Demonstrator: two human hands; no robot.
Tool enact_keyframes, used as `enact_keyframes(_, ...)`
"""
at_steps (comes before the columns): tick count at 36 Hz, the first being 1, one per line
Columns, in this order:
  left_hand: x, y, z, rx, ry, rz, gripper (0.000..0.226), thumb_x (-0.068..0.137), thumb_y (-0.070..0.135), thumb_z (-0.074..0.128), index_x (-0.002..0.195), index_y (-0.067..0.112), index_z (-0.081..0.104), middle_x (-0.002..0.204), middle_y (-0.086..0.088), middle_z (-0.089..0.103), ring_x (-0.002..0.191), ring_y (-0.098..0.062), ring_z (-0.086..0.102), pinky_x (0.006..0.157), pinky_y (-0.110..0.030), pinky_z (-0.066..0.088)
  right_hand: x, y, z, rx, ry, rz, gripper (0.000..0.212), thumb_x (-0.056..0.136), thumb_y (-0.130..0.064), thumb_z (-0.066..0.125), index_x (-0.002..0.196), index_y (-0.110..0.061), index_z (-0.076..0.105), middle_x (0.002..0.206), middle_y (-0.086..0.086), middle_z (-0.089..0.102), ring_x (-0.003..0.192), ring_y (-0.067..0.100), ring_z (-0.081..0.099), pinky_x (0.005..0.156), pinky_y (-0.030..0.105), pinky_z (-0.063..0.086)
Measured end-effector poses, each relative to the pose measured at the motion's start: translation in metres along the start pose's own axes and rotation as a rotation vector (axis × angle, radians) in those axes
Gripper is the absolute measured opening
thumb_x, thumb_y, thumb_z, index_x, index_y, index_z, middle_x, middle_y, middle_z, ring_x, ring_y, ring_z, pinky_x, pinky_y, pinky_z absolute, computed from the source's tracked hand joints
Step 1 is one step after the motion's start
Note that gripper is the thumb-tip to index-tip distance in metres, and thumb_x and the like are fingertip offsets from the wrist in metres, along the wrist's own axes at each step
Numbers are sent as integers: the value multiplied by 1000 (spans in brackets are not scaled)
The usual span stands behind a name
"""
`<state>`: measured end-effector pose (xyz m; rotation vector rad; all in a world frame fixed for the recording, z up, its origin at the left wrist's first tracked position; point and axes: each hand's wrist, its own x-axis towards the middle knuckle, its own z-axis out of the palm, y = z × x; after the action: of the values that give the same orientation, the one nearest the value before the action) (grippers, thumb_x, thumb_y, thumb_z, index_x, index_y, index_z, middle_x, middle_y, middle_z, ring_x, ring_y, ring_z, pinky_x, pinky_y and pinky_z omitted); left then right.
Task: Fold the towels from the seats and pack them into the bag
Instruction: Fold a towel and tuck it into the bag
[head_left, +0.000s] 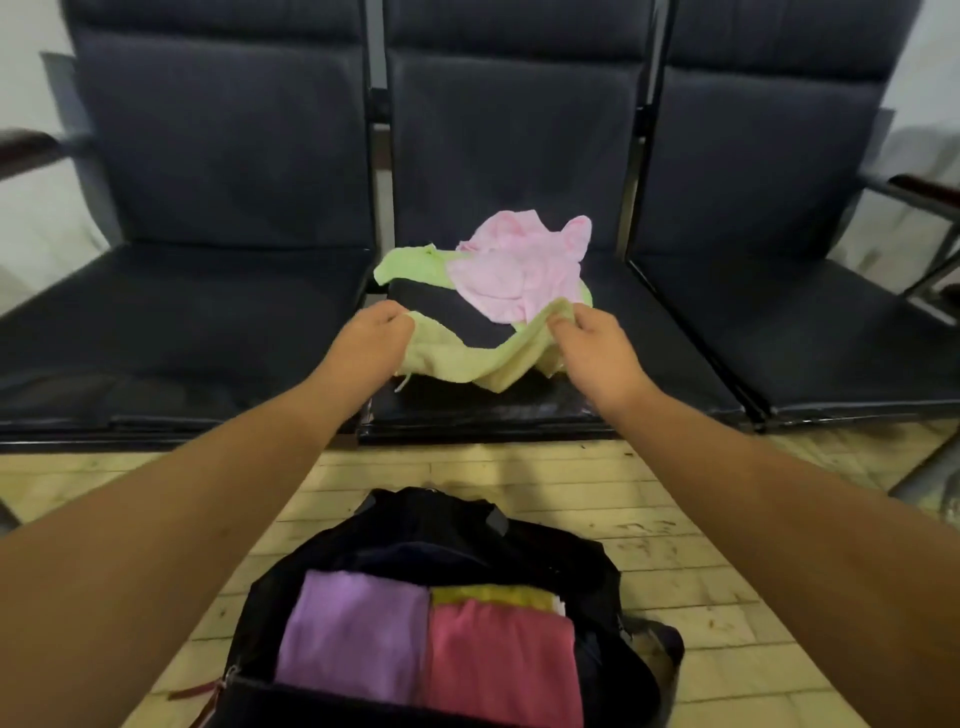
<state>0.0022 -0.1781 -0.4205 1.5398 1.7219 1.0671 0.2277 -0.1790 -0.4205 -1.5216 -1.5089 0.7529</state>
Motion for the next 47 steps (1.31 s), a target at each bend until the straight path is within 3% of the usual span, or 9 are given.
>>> enact_keyframes(3, -24, 17, -25, -134, -35, 0, 20, 96, 20, 47, 98, 23, 66, 99, -5, 65, 83, -19, 61, 71, -36, 53, -22, -30, -25, 241, -9, 34, 29, 100, -29, 49, 92, -13, 72, 101, 8, 74, 100, 27, 69, 94, 45, 56)
enact_keyframes(9, -80, 32, -55, -241, -181, 18, 22, 101, 20, 50, 91, 24, 69, 68, 0, 53, 47, -8, 39, 42, -21, 34, -63, -71, -57, 558, -66, 108, 28, 89, -34, 64, 107, -16, 75, 105, 7, 77, 101, 27, 73, 93, 48, 57)
enact_keyframes(17, -132, 15, -67, 81, -483, 78, 24, 77, 40, 81, 98, 35, 70, 94, 4, 71, 81, -16, 68, 73, -34, 57, -106, -47, -58, 358, -68, 128, 35, 93, -33, 63, 100, 1, 69, 92, 20, 69, 82, 28, 64, 77, 43, 53)
enact_keyframes(20, -133, 8, -69, 329, -418, 194, 21, 81, 37, 78, 99, 33, 67, 92, 7, 69, 82, -11, 66, 80, -35, 58, -111, -31, -59, 294, -26, 166, 25, 90, -26, 62, 90, -3, 71, 92, 21, 72, 82, 26, 65, 77, 42, 53)
enact_keyframes(24, -131, -4, -76, 101, -330, 107, 9, 89, 34, 71, 93, 27, 75, 93, -16, 68, 75, -19, 62, 73, -33, 56, -108, -28, -66, 295, -15, 221, 24, 94, -21, 57, 93, -4, 73, 102, 16, 75, 99, 28, 69, 94, 43, 53)
enact_keyframes(30, -122, -9, -77, -90, -276, 80, 14, 94, 23, 63, 104, 21, 73, 106, 3, 69, 99, -11, 64, 90, -31, 50, -107, -23, -66, 347, -82, 213, 21, 103, -15, 52, 105, -5, 71, 107, 14, 75, 103, 31, 72, 94, 50, 56)
enact_keyframes(33, -119, -8, -72, -209, -266, 73, 21, 97, 20, 59, 95, 1, 66, 84, -6, 66, 79, -12, 62, 79, -35, 50, -101, -22, -66, 330, -82, 180, 18, 102, -15, 55, 101, -11, 73, 103, 9, 77, 99, 28, 73, 92, 51, 58)
enact_keyframes(37, -116, 1, -65, -370, -189, 58, 8, 95, 8, 59, 92, 15, 63, 85, -2, 66, 76, -17, 62, 65, -32, 52, -96, -22, -66, 327, -99, 150, 14, 99, -19, 62, 98, -12, 74, 100, 9, 77, 98, 31, 73, 90, 51, 58)
enact_keyframes(47, -112, 7, -55, -578, -170, -138, 27, 102, 30, 52, 118, 16, 68, 114, -7, 73, 108, -28, 69, 95, -48, 54, -92, -7, -68, 434, -57, 201, 20, 102, -22, 57, 100, -8, 72, 104, 13, 76, 93, 25, 74, 81, 40, 59)
